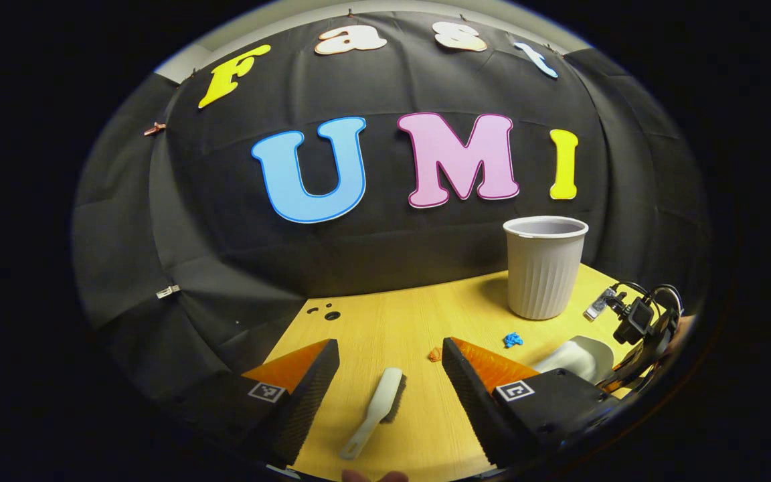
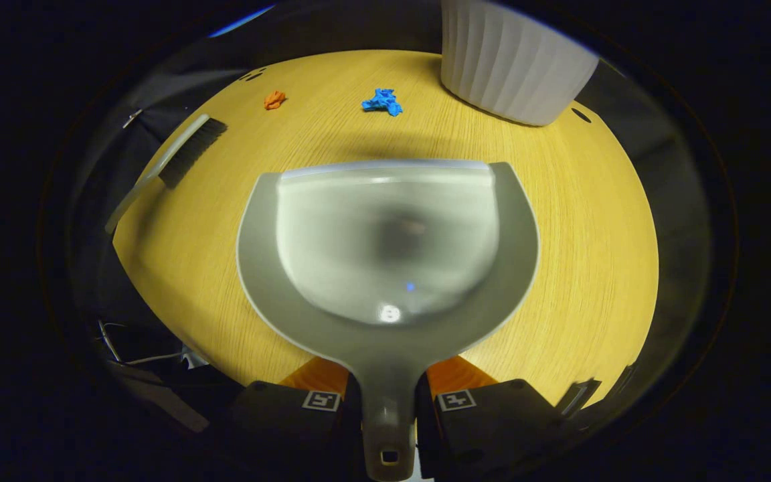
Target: Pick up the small broom and dustpan from the desktop, sweep the trash into the dustpan with the broom, and then empty the trash into the garbage bin.
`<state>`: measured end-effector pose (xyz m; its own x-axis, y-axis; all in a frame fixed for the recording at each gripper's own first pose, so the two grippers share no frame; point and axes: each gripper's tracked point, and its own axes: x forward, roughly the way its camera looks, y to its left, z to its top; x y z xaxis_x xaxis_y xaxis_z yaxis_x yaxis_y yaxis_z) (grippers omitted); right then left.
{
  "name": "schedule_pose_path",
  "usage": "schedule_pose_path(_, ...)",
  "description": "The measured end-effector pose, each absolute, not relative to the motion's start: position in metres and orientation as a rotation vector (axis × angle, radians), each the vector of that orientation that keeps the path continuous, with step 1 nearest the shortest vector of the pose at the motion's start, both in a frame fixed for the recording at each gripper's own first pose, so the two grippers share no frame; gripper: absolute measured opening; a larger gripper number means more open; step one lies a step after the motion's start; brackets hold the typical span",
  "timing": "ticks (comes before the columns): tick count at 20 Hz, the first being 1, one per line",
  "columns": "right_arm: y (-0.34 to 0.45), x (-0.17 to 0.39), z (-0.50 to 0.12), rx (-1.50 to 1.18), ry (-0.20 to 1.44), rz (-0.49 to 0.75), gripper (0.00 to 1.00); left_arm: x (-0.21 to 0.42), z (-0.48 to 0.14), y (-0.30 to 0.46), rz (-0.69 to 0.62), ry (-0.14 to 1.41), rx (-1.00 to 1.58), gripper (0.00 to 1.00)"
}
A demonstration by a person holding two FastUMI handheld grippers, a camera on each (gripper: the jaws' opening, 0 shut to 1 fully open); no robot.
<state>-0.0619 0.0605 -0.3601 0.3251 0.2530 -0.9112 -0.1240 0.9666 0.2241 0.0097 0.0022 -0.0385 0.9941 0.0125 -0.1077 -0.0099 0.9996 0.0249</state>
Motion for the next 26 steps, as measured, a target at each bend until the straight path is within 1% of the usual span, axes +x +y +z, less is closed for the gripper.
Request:
schedule_pose_path(3,0.058,-0.062,-0.351,0.122,1.183,0.267,0.37,0.017,-0.045,0.004,-0.003,0.141,0.034,0.98)
schedule_pose_path(6,0.049,-0.067,-0.345,0.063,1.154,0.277,0.37,0.028,-0.066,0.009,-0.041,0.224,0.044,0.98)
schedule_pose_path(9,0.042,-0.071,-0.335,0.046,1.117,0.280,0.36,0.038,-0.102,0.013,-0.080,0.378,0.061,0.98)
schedule_pose_path(13,0.033,-0.078,-0.327,0.050,1.104,0.276,0.36,0.041,-0.165,0.017,-0.148,0.633,0.066,0.98)
schedule_pose_path(16,0.026,-0.082,-0.324,0.056,1.099,0.265,0.36,0.047,-0.210,0.031,-0.166,0.799,0.073,0.98)
schedule_pose_path(17,0.025,-0.083,-0.323,0.062,1.099,0.261,0.41,0.050,-0.223,0.036,-0.168,0.845,0.086,0.98)
schedule_pose_path(18,0.024,-0.084,-0.322,0.067,1.099,0.257,0.36,0.052,-0.235,0.041,-0.172,0.889,0.100,0.94)
schedule_pose_path(22,0.021,-0.087,-0.319,0.080,1.094,0.242,0.36,0.060,-0.282,0.048,-0.173,1.031,0.110,0.92)
schedule_pose_path(26,0.016,-0.089,-0.319,0.084,1.100,0.231,0.36,0.063,-0.299,0.047,-0.183,1.089,0.067,0.88)
